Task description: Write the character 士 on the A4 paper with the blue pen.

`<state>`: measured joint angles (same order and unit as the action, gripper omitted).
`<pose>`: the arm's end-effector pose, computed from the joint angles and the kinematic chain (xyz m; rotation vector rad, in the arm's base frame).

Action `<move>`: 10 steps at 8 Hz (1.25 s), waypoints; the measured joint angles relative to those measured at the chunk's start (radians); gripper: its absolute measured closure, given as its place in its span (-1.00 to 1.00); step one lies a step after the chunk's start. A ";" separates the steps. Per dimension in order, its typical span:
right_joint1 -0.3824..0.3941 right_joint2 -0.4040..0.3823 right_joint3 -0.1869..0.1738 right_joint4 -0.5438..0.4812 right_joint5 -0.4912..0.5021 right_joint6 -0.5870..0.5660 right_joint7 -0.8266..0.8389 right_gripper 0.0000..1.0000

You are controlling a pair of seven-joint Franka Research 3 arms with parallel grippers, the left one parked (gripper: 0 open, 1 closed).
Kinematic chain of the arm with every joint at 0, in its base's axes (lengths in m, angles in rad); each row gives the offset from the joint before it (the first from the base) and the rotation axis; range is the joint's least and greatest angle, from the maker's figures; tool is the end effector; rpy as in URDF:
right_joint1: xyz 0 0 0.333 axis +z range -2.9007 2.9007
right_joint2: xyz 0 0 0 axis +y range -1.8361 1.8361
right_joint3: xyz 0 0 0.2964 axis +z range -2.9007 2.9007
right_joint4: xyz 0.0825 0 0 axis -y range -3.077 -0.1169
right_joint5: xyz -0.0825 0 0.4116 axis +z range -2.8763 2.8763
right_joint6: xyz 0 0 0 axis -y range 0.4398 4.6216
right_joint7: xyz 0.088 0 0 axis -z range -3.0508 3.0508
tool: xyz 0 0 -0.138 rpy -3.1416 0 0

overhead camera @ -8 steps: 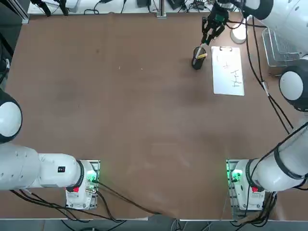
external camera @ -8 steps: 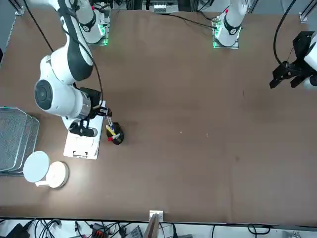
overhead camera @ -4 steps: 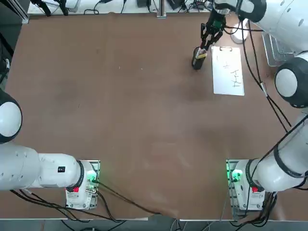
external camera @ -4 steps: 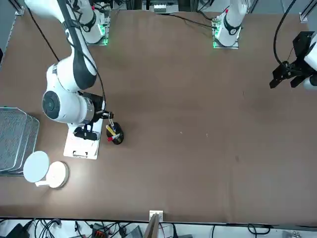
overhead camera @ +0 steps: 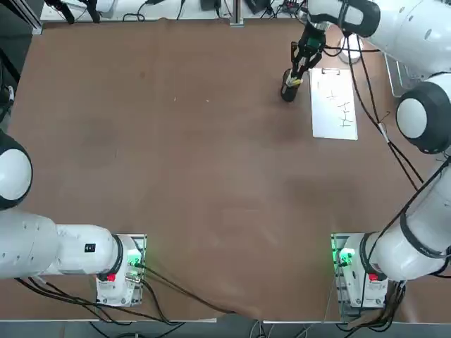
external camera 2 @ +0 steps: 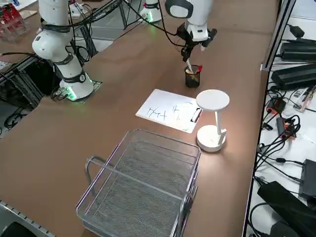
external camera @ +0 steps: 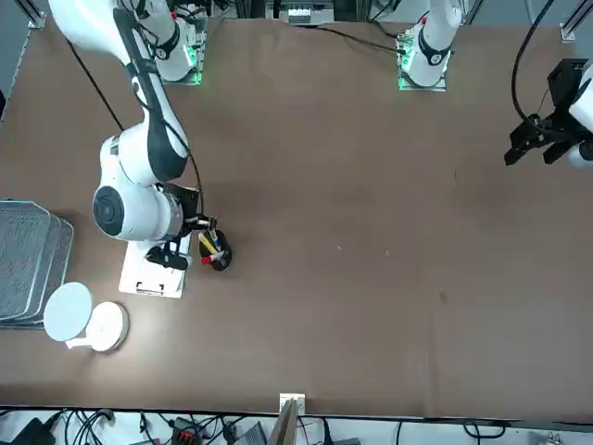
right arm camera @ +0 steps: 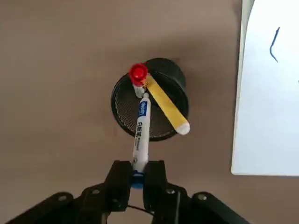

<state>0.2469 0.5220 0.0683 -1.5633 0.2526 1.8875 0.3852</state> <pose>0.6390 0.2314 0.2699 -2.9196 0.2616 0.4078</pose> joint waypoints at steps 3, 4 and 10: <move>0.006 0.012 0.000 -0.006 0.000 0.018 0.000 0.39; 0.006 0.011 0.000 -0.006 0.000 0.019 0.000 0.08; 0.009 -0.143 0.001 0.015 -0.148 0.004 -0.002 -1.00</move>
<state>0.2563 0.3788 0.0694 -1.5478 0.1050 1.8914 0.3835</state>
